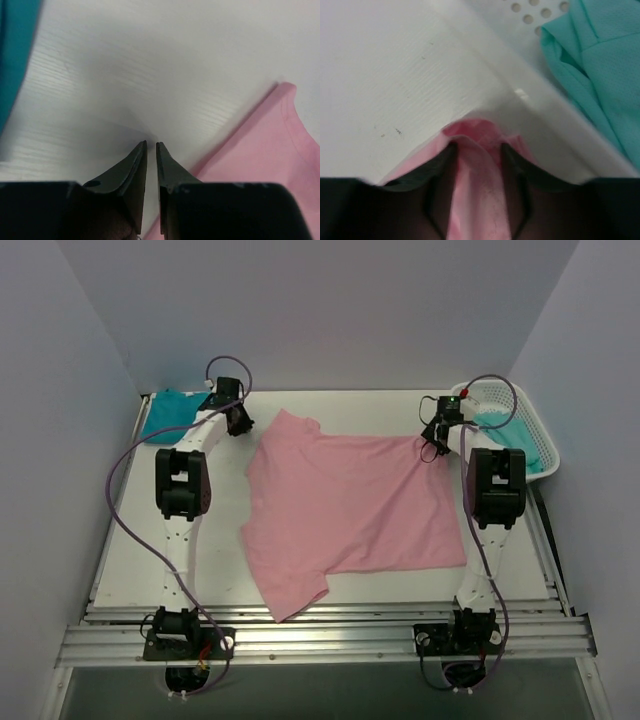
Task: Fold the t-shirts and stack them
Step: Flatten the tshirt out
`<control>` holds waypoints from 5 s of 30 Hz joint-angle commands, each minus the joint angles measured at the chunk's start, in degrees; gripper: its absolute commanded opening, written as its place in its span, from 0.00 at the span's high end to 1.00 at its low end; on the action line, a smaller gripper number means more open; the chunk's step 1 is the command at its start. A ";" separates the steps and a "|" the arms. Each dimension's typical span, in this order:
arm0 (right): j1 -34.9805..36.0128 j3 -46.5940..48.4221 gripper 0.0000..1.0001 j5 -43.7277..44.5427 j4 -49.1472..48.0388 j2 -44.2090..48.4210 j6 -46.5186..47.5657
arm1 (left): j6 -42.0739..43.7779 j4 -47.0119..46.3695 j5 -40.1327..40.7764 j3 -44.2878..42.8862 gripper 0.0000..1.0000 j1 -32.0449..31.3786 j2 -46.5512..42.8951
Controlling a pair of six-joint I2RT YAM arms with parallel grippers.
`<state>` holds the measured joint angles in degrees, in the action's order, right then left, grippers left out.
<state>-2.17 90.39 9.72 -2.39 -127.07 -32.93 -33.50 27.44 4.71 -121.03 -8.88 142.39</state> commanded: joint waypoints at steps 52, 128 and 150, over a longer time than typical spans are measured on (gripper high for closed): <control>19.84 -44.05 0.32 17.46 22.63 60.27 -11.56 | -4.74 -36.31 -0.57 68.41 0.41 -16.34 -51.89; 40.23 -51.63 0.52 21.65 28.14 59.12 -25.60 | -4.73 -37.46 -10.60 72.16 0.45 -3.68 -61.35; 27.32 -56.38 0.45 9.53 13.91 52.01 -19.81 | -4.03 -44.49 -11.04 77.18 0.46 -5.53 -56.34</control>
<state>25.74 33.01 19.99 12.91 -74.85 -54.68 -38.30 -13.30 -6.20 -43.75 -14.26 85.36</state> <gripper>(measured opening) 0.560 0.545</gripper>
